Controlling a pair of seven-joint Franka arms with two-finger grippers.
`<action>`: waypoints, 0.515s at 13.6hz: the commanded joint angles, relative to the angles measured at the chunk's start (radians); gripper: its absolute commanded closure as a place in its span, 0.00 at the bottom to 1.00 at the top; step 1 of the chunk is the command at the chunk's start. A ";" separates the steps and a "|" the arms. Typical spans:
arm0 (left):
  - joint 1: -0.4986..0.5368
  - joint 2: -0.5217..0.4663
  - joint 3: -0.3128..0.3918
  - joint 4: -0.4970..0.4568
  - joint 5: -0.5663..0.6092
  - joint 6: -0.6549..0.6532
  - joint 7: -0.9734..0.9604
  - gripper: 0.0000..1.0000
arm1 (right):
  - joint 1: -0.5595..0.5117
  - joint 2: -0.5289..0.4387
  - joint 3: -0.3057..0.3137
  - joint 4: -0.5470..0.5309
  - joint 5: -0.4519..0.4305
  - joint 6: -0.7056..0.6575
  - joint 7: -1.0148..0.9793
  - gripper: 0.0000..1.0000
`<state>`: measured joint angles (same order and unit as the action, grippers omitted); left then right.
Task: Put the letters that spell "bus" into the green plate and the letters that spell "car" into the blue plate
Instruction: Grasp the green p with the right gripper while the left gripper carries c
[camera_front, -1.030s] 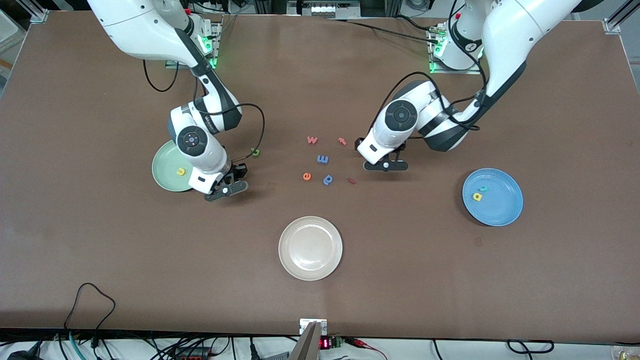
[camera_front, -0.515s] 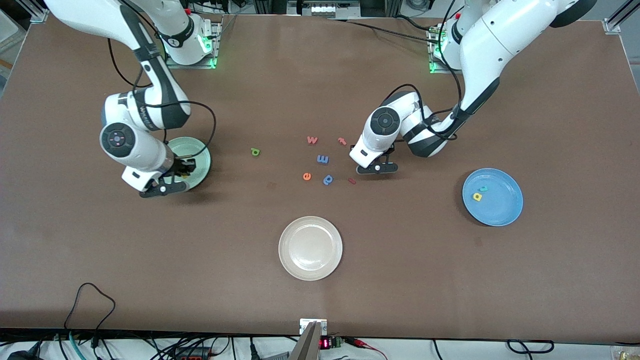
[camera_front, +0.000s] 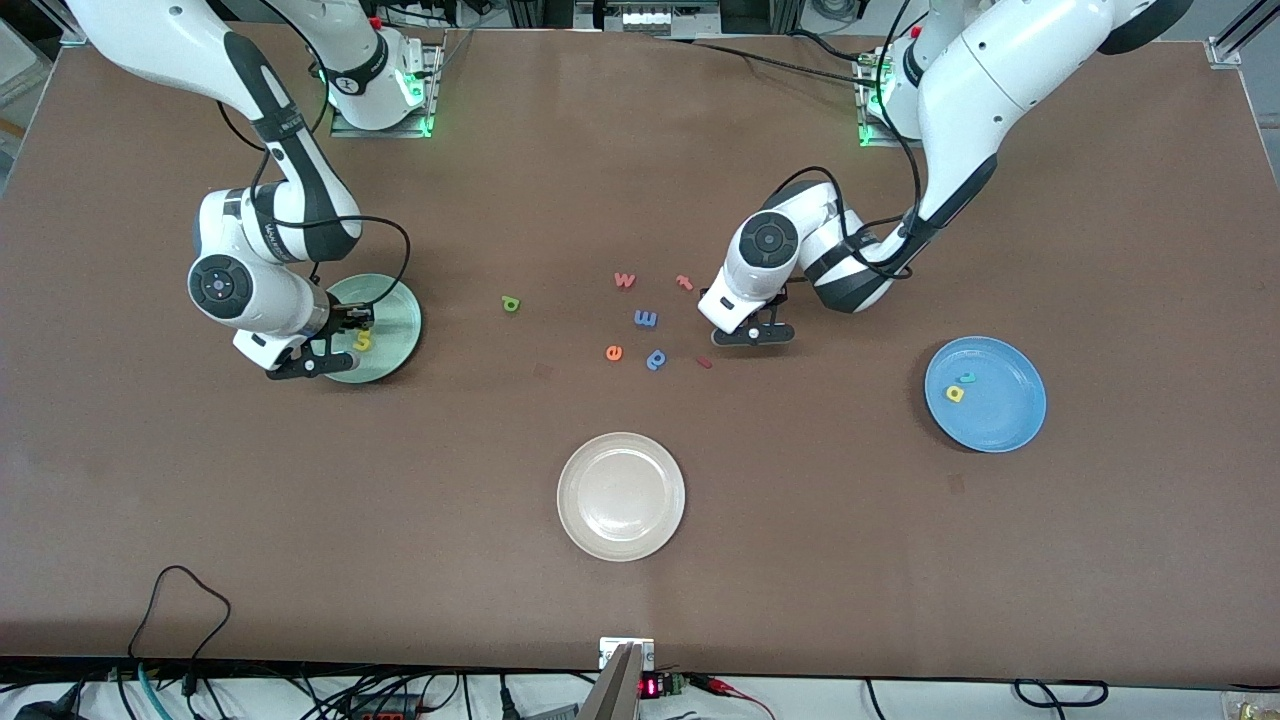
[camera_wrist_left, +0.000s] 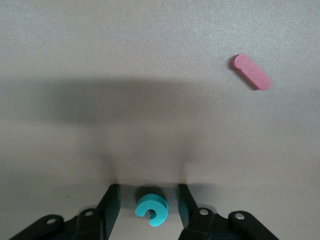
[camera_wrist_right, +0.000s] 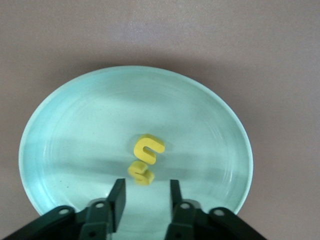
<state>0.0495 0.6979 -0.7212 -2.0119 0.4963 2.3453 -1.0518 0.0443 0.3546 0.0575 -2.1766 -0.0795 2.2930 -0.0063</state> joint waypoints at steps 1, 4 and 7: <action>0.004 -0.020 -0.003 -0.051 0.028 0.009 -0.020 0.49 | -0.015 -0.014 0.018 -0.009 -0.006 0.008 -0.001 0.13; 0.000 -0.020 -0.003 -0.059 0.027 0.012 -0.020 0.55 | -0.009 -0.026 0.076 -0.006 0.018 0.009 0.023 0.17; -0.006 -0.018 -0.003 -0.064 0.028 0.014 -0.020 0.57 | 0.011 -0.028 0.166 -0.008 0.044 0.013 0.162 0.22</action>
<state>0.0482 0.6875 -0.7249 -2.0286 0.4982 2.3456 -1.0517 0.0457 0.3445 0.1630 -2.1737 -0.0504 2.3031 0.0772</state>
